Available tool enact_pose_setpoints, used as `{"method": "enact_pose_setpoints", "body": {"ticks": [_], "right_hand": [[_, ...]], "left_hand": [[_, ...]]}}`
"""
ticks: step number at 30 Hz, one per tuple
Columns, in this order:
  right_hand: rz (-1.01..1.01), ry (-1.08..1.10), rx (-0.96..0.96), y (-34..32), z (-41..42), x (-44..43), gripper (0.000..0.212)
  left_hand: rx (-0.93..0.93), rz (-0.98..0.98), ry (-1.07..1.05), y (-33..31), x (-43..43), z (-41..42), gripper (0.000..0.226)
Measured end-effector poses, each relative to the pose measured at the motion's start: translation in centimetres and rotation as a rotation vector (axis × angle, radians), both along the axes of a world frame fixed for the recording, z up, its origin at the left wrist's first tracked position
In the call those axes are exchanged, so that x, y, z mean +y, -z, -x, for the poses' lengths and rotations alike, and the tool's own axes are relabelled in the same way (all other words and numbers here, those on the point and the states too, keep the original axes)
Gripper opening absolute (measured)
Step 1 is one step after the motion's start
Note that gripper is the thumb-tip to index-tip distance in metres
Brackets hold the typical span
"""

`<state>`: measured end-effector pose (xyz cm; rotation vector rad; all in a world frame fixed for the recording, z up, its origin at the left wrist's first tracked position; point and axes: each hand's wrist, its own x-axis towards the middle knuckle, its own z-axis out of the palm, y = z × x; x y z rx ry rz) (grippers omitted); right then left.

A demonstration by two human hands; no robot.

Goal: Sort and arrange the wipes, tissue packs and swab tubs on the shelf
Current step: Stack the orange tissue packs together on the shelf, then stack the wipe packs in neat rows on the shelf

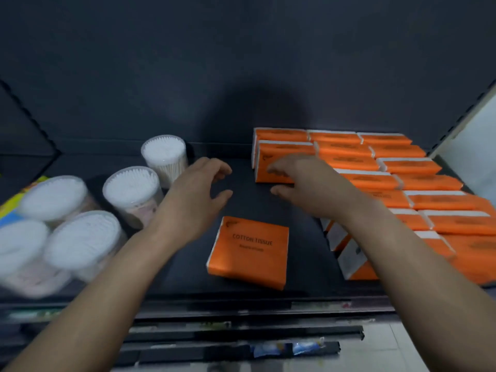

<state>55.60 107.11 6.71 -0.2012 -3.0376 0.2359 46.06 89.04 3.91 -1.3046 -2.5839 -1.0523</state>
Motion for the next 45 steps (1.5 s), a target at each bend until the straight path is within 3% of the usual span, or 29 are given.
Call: {"method": "enact_pose_setpoints", "body": {"ticks": [14,26,35,45], "right_hand": [[0.028,-0.366,0.047,-1.9,0.3,-7.8,0.042],[0.048,-0.554,0.11,-4.2,6.2,-22.8,0.04],[0.013,-0.463,0.059,-3.6,11.9,-34.4,0.039],[-0.12,-0.368,-0.108,-1.8,18.7,-37.2,0.044]], "left_hand": [[0.107,0.069,-0.351,-2.0,-10.4,-7.9,0.025],[0.158,0.092,-0.606,-3.0,-26.0,-6.4,0.029],[0.134,0.067,-0.589,-3.0,-38.0,-0.7,0.027],[0.055,0.067,-0.503,-0.8,-40.9,7.9,0.028]]}}
